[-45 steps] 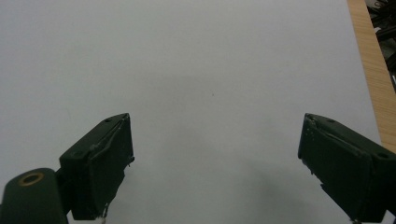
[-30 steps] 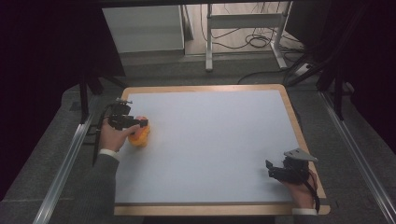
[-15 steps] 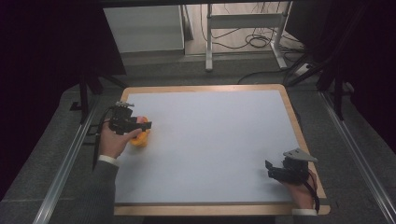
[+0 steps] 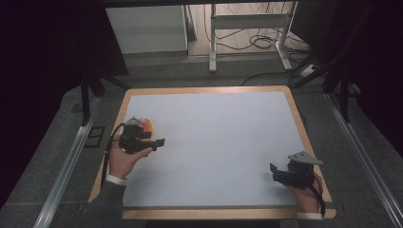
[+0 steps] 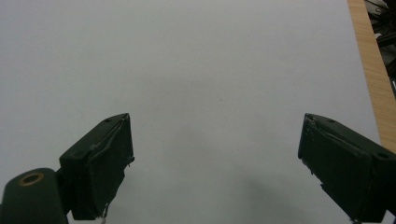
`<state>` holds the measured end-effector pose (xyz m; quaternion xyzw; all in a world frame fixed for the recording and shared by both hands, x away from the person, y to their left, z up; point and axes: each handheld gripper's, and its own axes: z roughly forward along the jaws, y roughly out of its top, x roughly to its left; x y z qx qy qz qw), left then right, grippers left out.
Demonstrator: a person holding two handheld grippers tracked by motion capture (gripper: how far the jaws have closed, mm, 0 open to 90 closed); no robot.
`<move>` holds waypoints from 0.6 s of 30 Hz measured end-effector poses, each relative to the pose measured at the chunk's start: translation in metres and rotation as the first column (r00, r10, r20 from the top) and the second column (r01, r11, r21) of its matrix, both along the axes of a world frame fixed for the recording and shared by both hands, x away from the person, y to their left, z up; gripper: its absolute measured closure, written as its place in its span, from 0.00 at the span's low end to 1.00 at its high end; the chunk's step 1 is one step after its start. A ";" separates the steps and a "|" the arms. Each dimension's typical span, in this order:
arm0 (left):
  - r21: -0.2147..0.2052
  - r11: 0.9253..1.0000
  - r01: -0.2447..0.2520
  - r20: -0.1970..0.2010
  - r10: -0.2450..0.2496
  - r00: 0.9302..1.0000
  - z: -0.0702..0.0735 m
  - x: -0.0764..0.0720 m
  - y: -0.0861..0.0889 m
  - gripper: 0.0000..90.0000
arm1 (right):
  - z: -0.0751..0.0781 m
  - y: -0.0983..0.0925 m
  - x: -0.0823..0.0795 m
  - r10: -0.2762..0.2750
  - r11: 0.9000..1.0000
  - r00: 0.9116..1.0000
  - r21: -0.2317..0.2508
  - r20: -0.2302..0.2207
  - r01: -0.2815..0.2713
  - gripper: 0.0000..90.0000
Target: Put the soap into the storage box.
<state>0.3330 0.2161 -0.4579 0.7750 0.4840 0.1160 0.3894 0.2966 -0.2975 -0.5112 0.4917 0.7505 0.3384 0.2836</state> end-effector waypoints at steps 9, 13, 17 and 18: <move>-0.017 0.999 0.044 -0.010 -0.044 0.999 -0.029 -0.021 -0.010 0.34 | 0.000 0.000 0.000 0.000 1.000 1.000 -0.005 -0.003 0.000 0.11; -0.022 0.999 0.047 -0.019 -0.047 0.999 -0.040 -0.027 -0.011 0.33 | -0.001 0.000 0.000 0.000 1.000 1.000 -0.006 -0.005 0.000 0.11; -0.027 0.999 0.046 -0.021 -0.046 0.999 -0.047 -0.031 -0.010 0.33 | -0.002 0.001 0.000 0.000 1.000 1.000 -0.008 -0.007 -0.001 0.11; -0.033 0.998 0.046 -0.023 -0.047 0.999 -0.048 -0.032 -0.010 0.33 | -0.002 0.001 0.000 0.000 1.000 1.000 -0.008 -0.008 0.000 0.11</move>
